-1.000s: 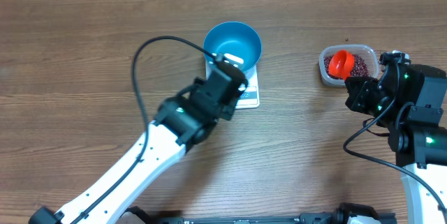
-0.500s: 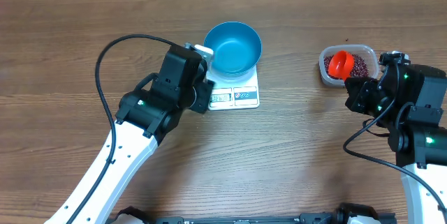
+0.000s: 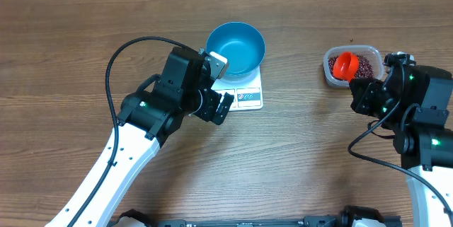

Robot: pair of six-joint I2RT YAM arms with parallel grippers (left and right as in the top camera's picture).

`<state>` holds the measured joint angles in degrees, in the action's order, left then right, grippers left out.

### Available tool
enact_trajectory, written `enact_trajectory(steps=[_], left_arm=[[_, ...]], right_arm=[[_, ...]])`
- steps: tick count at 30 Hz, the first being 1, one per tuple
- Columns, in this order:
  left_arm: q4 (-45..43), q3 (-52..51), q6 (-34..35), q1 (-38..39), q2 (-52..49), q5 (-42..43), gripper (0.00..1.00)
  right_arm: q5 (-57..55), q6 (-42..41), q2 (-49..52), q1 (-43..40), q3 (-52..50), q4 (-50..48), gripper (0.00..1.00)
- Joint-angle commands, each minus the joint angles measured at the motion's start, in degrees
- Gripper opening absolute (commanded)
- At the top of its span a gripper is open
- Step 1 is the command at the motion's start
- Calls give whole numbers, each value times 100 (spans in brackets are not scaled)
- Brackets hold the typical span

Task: Scoop item into bowl and weigh 150g on scale
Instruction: 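Dip the scoop into the red beans with the right gripper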

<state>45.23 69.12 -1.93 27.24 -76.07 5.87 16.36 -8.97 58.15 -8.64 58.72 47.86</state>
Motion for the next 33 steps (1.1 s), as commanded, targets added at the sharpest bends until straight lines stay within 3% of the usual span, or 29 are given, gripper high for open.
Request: enact_trajectory(steps=[1,14,20,28,33], left_arm=[[-2,13,-129,-24,44,120,100],[-2,13,-129,-24,44,120,100],[-2,13,-129,-24,44,120,100],[-2,13,-129,-24,44,120,100],[-2,13,-129,-24,44,120,100]], right_arm=[[42,9,-11,-22,127,57,4],[15,13,46,-22,168,-245,4],[-439,208,625,-22,774,-48,4],[-1814,1126,1982,83,2472,855,4],[-2535,2142,2546,321,2710,1069,4]])
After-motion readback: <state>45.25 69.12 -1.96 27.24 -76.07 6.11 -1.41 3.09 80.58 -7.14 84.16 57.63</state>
